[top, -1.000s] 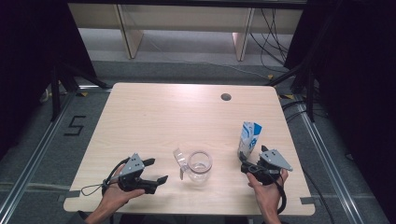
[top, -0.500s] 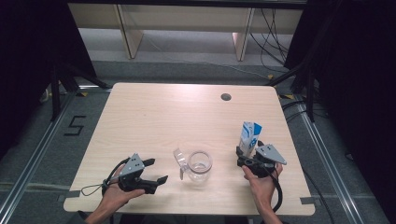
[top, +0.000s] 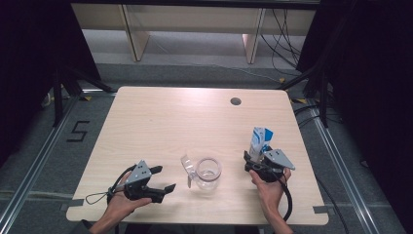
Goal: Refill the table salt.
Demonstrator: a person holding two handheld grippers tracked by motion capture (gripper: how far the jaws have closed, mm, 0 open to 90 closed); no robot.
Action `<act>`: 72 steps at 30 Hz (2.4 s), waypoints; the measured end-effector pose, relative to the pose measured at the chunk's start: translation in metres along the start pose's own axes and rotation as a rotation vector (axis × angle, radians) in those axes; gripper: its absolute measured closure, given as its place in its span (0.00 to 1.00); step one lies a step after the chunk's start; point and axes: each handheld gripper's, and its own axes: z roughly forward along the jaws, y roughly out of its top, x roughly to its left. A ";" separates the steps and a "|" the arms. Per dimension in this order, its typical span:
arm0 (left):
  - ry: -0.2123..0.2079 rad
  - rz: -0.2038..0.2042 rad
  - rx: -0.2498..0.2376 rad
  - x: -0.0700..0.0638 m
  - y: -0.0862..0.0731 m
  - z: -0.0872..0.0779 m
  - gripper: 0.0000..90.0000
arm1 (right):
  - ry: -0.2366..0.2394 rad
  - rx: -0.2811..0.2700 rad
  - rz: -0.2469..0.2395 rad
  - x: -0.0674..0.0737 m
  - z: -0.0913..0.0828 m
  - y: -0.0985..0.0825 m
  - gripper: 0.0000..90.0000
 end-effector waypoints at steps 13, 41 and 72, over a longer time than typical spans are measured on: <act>-0.010 -0.002 0.003 -0.001 -0.001 0.001 0.19 | -0.012 0.004 0.004 -0.002 0.012 -0.002 0.20; -0.019 0.008 0.005 -0.002 0.000 0.002 0.19 | -0.058 0.021 0.028 -0.003 0.020 -0.006 0.36; -0.028 0.017 0.007 -0.004 -0.001 0.003 0.20 | -0.061 0.035 0.039 -0.004 0.026 -0.009 0.38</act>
